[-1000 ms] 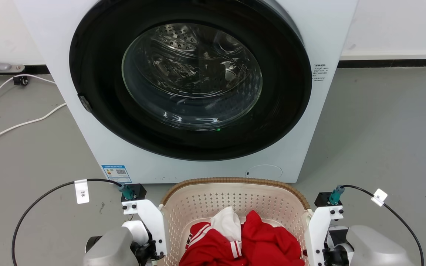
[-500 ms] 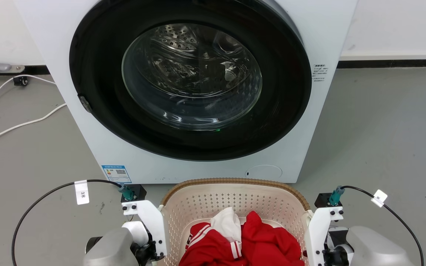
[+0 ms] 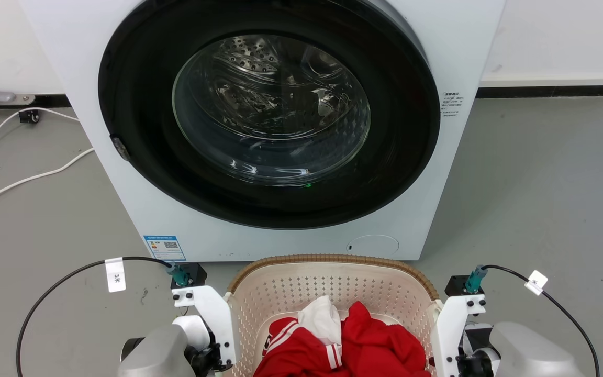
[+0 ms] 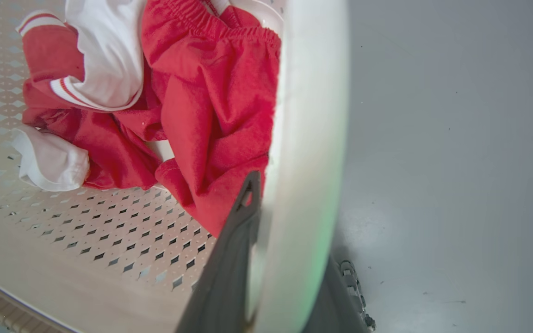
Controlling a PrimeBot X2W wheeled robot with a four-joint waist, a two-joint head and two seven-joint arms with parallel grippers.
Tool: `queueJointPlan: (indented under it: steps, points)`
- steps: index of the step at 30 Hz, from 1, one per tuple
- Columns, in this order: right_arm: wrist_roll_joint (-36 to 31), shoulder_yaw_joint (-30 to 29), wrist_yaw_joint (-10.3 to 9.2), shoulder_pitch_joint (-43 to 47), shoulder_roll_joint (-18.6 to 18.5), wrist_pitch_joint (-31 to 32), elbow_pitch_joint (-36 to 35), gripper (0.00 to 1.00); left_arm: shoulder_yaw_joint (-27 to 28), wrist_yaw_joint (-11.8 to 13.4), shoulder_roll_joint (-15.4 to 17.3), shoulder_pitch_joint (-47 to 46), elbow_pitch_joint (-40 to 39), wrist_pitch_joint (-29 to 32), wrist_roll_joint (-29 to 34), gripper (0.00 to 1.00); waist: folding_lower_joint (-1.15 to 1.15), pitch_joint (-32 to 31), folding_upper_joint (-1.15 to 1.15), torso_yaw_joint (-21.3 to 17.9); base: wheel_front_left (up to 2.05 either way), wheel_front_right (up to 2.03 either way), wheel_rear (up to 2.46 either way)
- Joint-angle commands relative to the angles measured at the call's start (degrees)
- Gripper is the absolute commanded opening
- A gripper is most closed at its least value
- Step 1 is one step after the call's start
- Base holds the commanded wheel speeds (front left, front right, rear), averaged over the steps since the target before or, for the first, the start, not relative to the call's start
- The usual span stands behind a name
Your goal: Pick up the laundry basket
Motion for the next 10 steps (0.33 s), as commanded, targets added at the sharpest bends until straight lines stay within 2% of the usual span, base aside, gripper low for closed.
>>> queueJointPlan:
  steps: [1,10]
  points:
    - [0.1,0.4,0.75,-0.2,0.0,0.0,0.2,0.00,0.1,0.2,0.8,0.3,-0.2,-0.6,-0.3,0.00,0.00,0.0,0.00,0.0,0.00,0.00,0.00]
    - [0.7,1.0,0.75,-0.2,0.2,-0.3,0.3,0.00,-0.2,0.4,0.7,0.4,-0.2,-0.7,-0.7,0.00,0.00,-0.2,0.00,0.0,0.00,0.00,0.00]
